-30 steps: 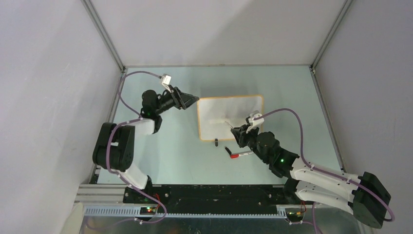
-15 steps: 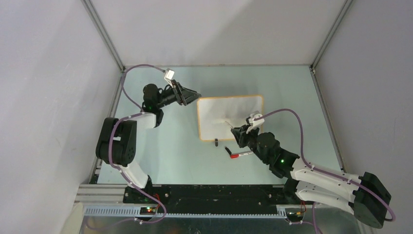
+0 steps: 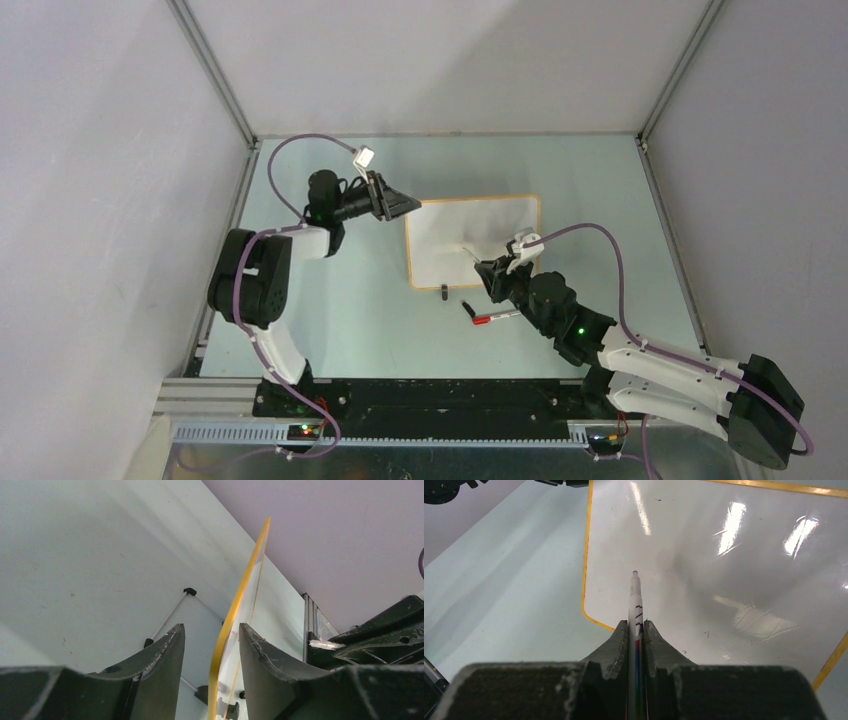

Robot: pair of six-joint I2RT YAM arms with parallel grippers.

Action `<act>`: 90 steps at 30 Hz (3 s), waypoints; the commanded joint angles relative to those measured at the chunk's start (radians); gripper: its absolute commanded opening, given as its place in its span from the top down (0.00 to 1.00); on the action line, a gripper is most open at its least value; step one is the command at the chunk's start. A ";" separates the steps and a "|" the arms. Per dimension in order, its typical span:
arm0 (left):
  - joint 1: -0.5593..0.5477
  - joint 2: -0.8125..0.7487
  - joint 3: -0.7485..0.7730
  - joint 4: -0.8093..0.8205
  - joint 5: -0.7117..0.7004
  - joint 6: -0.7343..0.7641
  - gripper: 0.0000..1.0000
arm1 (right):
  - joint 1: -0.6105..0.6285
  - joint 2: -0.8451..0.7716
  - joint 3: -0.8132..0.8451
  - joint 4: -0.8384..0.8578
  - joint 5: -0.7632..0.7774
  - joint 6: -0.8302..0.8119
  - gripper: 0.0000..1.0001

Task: Write a sentence on the whiteboard
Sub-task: Hold the whiteboard at the center of the board.

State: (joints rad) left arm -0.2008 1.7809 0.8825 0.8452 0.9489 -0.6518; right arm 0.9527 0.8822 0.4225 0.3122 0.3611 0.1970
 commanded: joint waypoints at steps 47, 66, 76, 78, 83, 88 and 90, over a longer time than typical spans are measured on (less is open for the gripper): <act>-0.032 -0.062 0.015 -0.047 0.010 0.107 0.01 | 0.009 0.029 0.030 0.013 0.055 -0.029 1.00; -0.022 -0.183 0.069 -0.323 -0.006 0.251 0.01 | 0.010 0.028 0.030 0.013 0.056 -0.028 1.00; 0.017 -0.330 0.035 -0.465 -0.110 0.362 0.01 | 0.010 0.027 0.030 0.014 0.052 -0.027 1.00; 0.035 -0.338 0.018 -0.438 -0.108 0.336 0.00 | 0.011 0.026 0.030 0.013 0.053 -0.027 1.00; 0.114 -0.351 -0.056 -0.212 -0.072 0.186 0.01 | 0.011 0.022 0.030 0.010 0.056 -0.026 1.00; 0.228 -0.331 -0.176 0.233 -0.003 -0.112 0.01 | 0.012 0.023 0.030 0.011 0.054 -0.027 1.00; 0.253 -0.295 -0.178 0.379 0.040 -0.235 0.00 | 0.012 0.023 0.030 0.011 0.054 -0.027 1.00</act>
State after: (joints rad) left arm 0.0032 1.4681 0.7136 0.8093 0.9005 -0.6136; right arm 0.9592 0.9234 0.4225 0.3038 0.3939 0.1818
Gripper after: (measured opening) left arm 0.994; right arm 0.155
